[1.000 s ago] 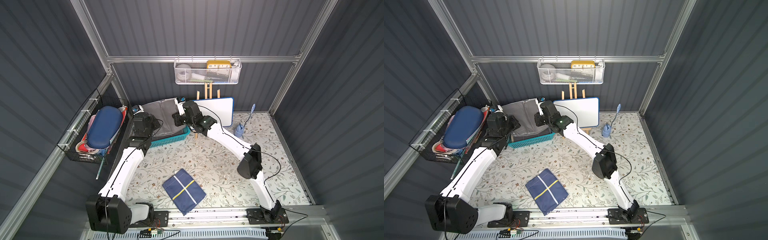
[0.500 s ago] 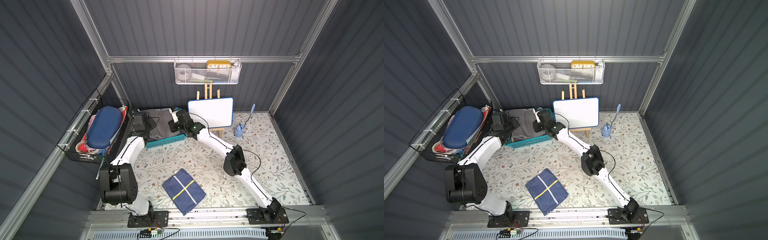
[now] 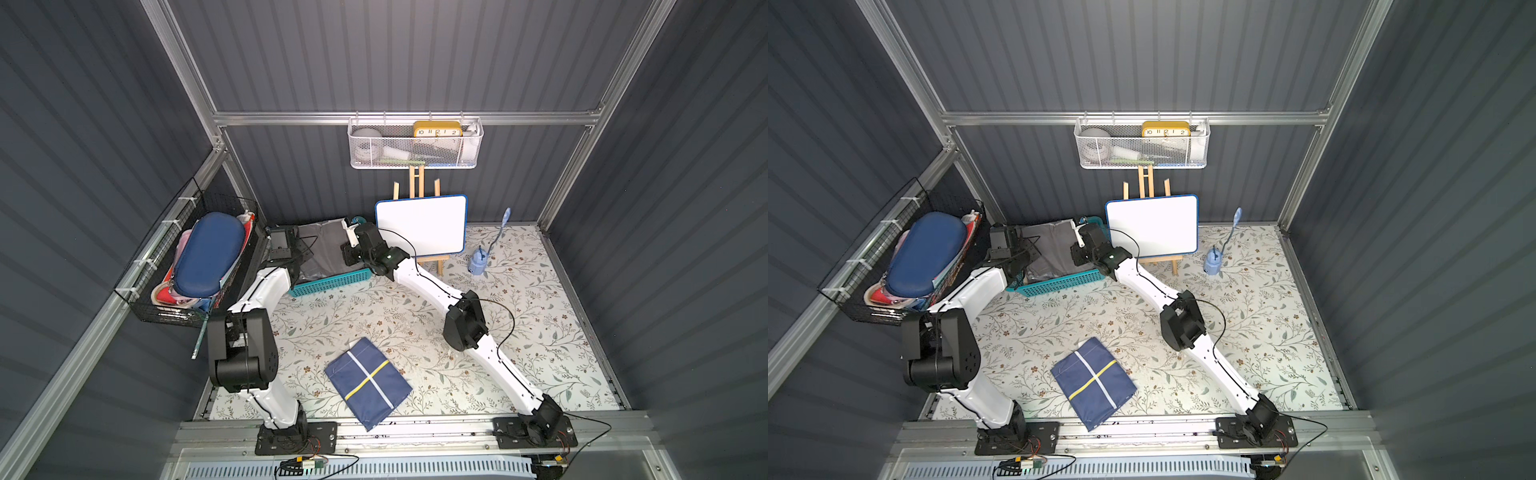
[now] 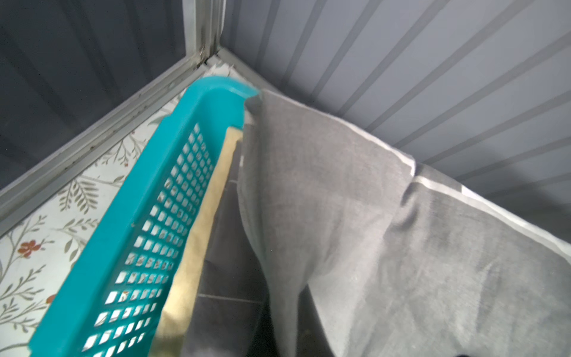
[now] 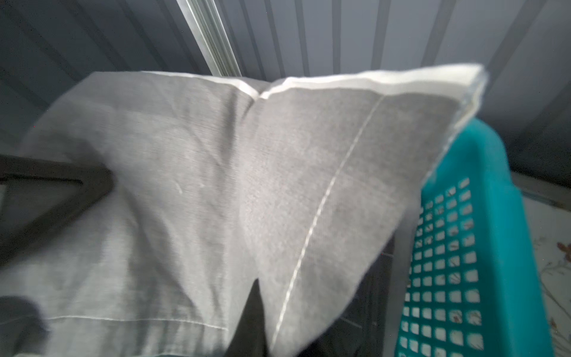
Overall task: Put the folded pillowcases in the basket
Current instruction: Place the pillowcase in the basket.
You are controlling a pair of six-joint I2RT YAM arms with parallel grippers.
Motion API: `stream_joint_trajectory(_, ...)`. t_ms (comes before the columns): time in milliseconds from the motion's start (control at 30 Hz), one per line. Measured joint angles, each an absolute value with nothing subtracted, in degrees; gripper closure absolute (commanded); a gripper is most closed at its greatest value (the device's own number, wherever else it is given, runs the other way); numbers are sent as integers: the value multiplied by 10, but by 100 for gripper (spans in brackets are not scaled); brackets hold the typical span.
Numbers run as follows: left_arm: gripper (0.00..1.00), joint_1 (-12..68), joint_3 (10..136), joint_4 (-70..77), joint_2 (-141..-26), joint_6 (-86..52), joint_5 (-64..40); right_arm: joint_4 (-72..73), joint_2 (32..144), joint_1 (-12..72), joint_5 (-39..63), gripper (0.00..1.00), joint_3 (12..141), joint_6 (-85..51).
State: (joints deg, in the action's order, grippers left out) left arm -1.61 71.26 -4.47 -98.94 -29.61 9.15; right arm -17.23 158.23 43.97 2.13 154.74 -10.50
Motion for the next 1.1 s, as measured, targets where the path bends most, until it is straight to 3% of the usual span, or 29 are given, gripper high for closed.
stream_joint_trajectory(167, 97, -17, 733, -61, -1015, -296, 102, -175, 1590, 438, 9, 88, 1547, -105)
stream_joint_trajectory(233, 81, -17, 739, -65, -1021, -296, 108, -175, 1590, 438, 3, 82, 1548, -105)
stream_joint_trajectory(267, 69, -17, 742, -71, -1023, -296, 112, -175, 1590, 439, -1, 77, 1548, -104)
stream_joint_trajectory(367, 59, -17, 768, -93, -1036, -301, 125, -177, 1590, 439, -13, 50, 1548, -101)
stream_joint_trajectory(433, 50, -17, 782, -102, -1042, -304, 133, -178, 1590, 440, -21, 41, 1548, -95)
stream_joint_trajectory(567, 46, -18, 787, -112, -1043, -315, 145, -181, 1590, 441, -38, 33, 1548, -87)
stream_joint_trajectory(867, 33, -18, 757, -116, -978, -324, 183, -203, 1529, 454, -84, 28, 1521, -72)
stream_joint_trajectory(967, 29, -19, 731, -95, -942, -316, 157, -201, 1493, 458, -74, 29, 1513, -81)
stream_joint_trajectory(1100, 30, -19, 754, -80, -979, -310, 96, -190, 1485, 466, -51, 30, 1529, -81)
